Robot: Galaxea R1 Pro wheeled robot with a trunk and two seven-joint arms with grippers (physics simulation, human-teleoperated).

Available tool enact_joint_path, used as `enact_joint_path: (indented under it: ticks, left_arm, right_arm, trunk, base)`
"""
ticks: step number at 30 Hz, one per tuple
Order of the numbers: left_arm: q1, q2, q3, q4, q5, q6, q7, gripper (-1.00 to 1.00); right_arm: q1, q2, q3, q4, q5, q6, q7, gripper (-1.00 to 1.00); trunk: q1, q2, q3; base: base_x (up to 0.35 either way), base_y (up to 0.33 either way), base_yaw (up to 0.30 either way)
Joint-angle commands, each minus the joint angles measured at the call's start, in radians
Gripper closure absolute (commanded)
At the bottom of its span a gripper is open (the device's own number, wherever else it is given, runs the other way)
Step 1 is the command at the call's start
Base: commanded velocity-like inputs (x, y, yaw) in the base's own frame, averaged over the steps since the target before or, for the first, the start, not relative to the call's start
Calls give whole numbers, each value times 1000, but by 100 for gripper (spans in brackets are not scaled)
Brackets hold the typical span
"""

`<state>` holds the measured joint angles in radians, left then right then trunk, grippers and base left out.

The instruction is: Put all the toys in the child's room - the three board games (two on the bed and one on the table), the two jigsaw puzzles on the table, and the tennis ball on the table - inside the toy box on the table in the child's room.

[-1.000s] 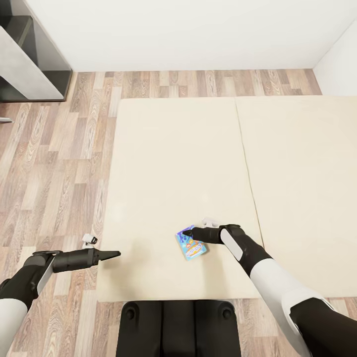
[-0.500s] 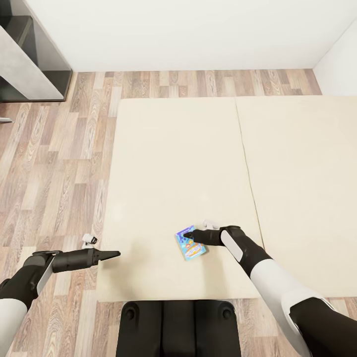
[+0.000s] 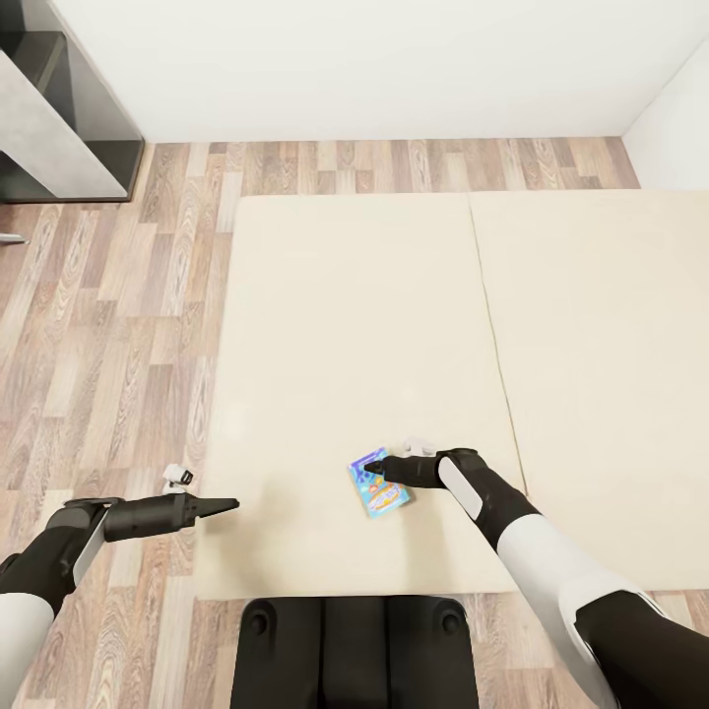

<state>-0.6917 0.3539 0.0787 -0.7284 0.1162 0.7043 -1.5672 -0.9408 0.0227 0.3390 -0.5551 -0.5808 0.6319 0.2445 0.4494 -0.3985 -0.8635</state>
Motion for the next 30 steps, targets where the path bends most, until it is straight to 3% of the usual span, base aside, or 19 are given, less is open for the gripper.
enact_joint_path:
  ticks: [1, 30]
  left_arm:
    - [0, 0, 0, 0, 0, 11, -4, -100]
    - [0, 0, 0, 0, 0, 11, -4, -100]
  right_arm:
    - [0, 0, 1, 0, 1, 3, 2, -100]
    - [0, -1, 2, 7, 2, 17, 1, -100]
  trunk:
    - [1, -2, -1]
    - [1, -2, -1]
  base:
    - [0, 122, 0]
    - [0, 55, 0]
